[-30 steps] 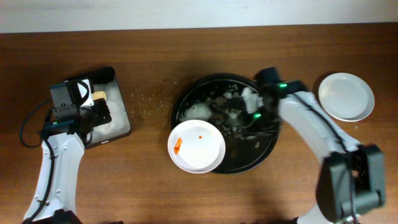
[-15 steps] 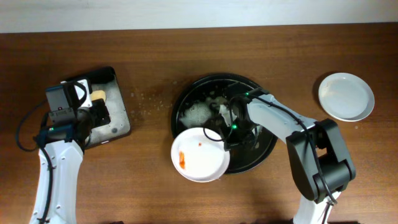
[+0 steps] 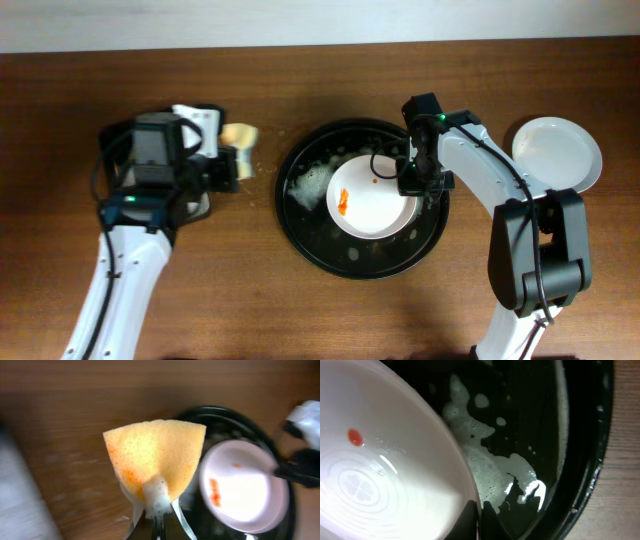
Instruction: Clean dirty plates on tray and stack at the side
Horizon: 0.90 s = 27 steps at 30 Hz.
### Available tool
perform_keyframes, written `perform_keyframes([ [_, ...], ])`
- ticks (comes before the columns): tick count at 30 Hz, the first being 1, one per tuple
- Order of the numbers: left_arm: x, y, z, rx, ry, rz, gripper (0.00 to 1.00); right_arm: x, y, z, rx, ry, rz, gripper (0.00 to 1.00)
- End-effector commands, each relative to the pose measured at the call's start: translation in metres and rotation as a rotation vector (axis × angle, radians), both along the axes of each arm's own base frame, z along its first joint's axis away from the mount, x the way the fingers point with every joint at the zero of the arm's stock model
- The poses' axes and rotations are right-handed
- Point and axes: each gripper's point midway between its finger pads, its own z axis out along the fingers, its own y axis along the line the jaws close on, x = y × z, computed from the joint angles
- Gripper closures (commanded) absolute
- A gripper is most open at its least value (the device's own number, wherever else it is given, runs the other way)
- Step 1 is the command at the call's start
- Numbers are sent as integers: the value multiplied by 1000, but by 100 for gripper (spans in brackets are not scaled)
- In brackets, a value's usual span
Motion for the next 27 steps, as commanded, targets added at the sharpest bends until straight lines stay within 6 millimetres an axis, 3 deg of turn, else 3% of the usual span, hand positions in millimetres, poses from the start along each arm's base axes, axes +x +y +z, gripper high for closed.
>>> perform_keyframes([
  [1,-10,-53,4,-113,54,-69,100,6,-9,12,-47,-41,-46,96],
  [4,-3,-99,-42,-159,186,-101,100,4,-9,11,-50,-32,-45,96],
  [6,3,-157,-68,-286,230,-236,100,4,-9,11,-50,-31,-45,96],
  [8,6,-199,-83,-375,228,-321,100,4,-9,11,-50,-31,-45,96],
  [12,-3,-249,-114,-431,240,-396,100,4,-9,11,-50,-31,-44,96],
  [17,4,-261,-148,-435,260,-350,100,4,-9,11,-50,-31,-44,96],
  [23,29,-246,-165,-365,199,-206,100,4,-9,11,-51,-31,-40,96],
  [27,36,-226,-177,-315,229,-130,100,3,-9,11,-54,-28,-40,96],
])
